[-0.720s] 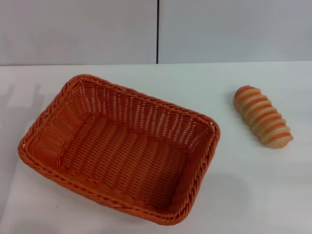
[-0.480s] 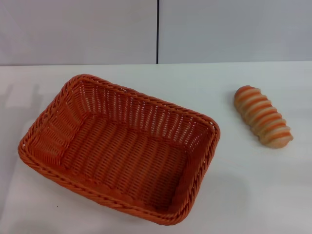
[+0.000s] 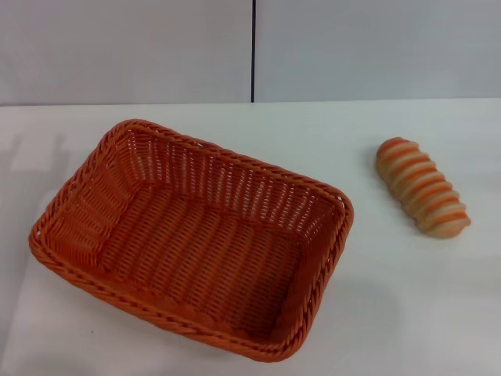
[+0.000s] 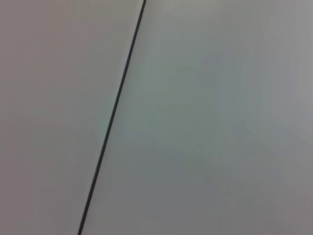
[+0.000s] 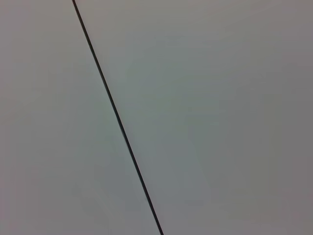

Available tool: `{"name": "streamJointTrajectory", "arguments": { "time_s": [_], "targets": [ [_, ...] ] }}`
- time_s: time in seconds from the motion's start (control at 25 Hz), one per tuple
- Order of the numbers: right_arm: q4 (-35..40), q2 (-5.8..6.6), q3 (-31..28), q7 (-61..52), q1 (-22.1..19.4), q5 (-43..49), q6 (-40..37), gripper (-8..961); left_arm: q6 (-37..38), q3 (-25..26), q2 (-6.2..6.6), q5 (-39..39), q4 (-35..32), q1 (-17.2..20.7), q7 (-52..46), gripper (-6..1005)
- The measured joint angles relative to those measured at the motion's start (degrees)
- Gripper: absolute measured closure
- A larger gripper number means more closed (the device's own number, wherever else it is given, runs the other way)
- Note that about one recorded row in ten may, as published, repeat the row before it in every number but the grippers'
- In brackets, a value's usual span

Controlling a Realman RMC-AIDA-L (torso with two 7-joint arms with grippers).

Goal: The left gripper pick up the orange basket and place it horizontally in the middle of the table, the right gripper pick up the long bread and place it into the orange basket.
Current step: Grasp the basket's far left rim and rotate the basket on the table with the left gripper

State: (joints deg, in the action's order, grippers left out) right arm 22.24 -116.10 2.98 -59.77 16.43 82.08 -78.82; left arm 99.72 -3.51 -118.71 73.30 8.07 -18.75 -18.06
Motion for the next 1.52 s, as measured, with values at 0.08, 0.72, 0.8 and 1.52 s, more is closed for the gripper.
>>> {"name": "streamJointTrajectory", "arguments": {
  "time_s": [0.08,0.72,0.8,1.52],
  "targets": [
    [0.0,0.0,0.0,0.0,0.0,0.0,0.0,227,0.1,0.0,-0.04,0.1,0.0,0.0,0.5,324],
    [-0.7,-0.22,0.8,0.0,0.2,0.0,0.2,227,-1.4,-15.0,1.13,9.4,-33.5,-5.1,-43.9,331],
    [-1.1,-0.13,0.8,0.0,0.0,0.0,0.3,227,-1.8,-17.5,1.2,9.8,-38.4,-5.1,-48.9,331],
    [-1.2,-0.14,0.8,0.0,-0.4,0.0,0.5,226,-11.9,-40.4,0.74,52.6,-76.9,-11.8,-92.4,418]
  ]
}}
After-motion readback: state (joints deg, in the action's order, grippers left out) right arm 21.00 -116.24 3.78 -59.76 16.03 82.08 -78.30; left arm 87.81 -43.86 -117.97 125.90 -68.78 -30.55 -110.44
